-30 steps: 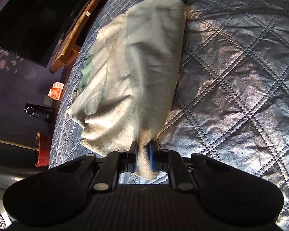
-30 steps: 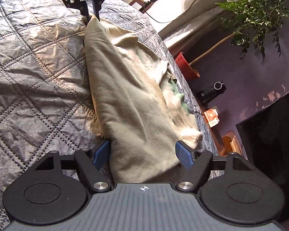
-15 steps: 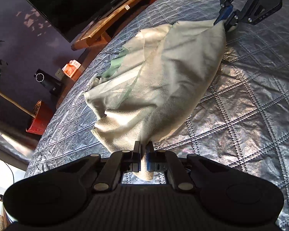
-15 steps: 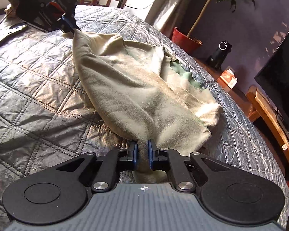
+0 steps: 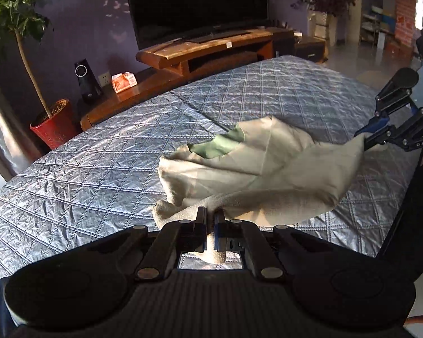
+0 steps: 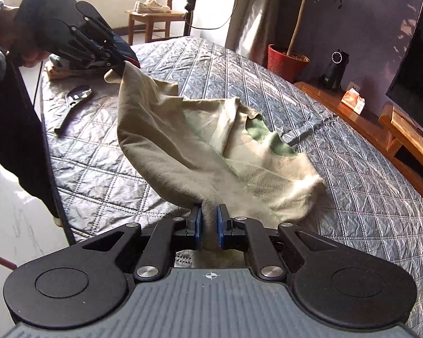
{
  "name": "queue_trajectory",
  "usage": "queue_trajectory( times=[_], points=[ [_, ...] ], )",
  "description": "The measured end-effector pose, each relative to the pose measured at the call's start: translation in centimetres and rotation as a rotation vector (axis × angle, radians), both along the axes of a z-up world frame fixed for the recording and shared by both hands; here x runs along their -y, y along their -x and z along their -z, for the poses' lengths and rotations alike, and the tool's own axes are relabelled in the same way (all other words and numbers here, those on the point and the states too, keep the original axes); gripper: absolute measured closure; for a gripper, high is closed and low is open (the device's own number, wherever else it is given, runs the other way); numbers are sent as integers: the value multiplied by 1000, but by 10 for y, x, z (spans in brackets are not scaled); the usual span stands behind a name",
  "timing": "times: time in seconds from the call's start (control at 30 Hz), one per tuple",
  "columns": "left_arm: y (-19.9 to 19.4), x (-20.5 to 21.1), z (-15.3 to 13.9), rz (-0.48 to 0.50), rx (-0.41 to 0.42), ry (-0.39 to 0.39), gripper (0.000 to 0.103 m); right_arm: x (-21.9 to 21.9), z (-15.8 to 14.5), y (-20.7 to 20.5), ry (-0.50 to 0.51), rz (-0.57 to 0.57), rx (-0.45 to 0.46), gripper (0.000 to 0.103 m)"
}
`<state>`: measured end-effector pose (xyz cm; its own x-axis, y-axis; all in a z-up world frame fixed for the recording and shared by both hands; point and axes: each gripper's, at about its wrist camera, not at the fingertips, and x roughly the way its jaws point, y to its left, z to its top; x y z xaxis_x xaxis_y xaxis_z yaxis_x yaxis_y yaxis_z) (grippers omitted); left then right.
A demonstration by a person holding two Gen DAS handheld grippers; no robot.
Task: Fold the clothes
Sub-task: 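Lift the held edge with both grippers, fold it over, open both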
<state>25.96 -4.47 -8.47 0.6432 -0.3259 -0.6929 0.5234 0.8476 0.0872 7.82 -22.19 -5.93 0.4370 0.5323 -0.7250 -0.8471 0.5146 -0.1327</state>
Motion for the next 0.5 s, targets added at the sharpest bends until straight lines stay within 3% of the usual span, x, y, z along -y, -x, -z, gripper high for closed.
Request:
queue_trajectory(
  times=[0.17, 0.37, 0.43, 0.5],
  points=[
    [-57, -12, -12, -80, -7, 110, 99, 9, -33, -46, -58, 94, 0, 90],
    [-124, 2, 21, -192, -74, 148, 99, 22, -8, -152, -102, 246, -123, 90],
    [-134, 7, 32, -216, -85, 153, 99, 28, 2, -171, -160, 278, -197, 84],
    [-126, 12, 29, -193, -58, 137, 99, 31, 0, -155, -249, 238, -198, 74]
  ],
)
